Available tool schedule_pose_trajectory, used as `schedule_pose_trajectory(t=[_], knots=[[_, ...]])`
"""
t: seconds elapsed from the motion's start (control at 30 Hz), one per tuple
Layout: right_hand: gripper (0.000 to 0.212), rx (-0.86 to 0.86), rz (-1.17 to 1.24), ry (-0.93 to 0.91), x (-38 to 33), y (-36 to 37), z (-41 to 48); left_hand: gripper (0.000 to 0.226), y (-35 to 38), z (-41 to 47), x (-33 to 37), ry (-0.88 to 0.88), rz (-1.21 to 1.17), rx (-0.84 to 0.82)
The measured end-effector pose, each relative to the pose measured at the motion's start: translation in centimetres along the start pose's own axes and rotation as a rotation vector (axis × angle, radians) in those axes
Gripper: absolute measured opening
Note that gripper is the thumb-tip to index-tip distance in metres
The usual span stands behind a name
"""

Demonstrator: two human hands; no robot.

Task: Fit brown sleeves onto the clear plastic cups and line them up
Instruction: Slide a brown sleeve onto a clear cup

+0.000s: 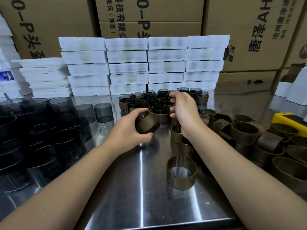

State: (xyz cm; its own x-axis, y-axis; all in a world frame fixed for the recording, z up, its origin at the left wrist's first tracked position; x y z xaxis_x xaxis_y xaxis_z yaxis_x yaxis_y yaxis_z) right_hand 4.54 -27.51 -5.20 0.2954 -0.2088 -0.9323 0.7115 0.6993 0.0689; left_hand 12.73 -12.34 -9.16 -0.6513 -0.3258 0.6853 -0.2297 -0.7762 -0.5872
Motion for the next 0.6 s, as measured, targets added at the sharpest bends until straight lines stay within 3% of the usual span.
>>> schedule_pose_trajectory(t=[0.33,0.6], knots=[[0.020,0.021,-0.019,-0.025,0.1,0.1,-0.1,0.071,1.2,-0.9,1.7,0.228,0.244,-0.171],[0.022,-0.036,-0.112,-0.108,0.1,0.5,-0.4,0.071,1.7,-0.7,1.2,0.138,0.180,-0.185]])
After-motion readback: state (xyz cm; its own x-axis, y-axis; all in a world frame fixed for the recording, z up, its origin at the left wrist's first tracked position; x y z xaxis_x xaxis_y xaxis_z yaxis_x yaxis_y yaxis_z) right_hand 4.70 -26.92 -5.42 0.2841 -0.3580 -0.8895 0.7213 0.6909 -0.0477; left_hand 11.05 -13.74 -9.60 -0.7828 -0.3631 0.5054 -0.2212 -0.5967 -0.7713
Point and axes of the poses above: each hand's wrist, its own z-axis towards the middle knuckle, its own y-axis out of the palm, x = y × z, the point moved 4 cm from there along z, towards the middle knuckle, and after that the axes turned 7 degrees about -y, right-handed, at the moved point
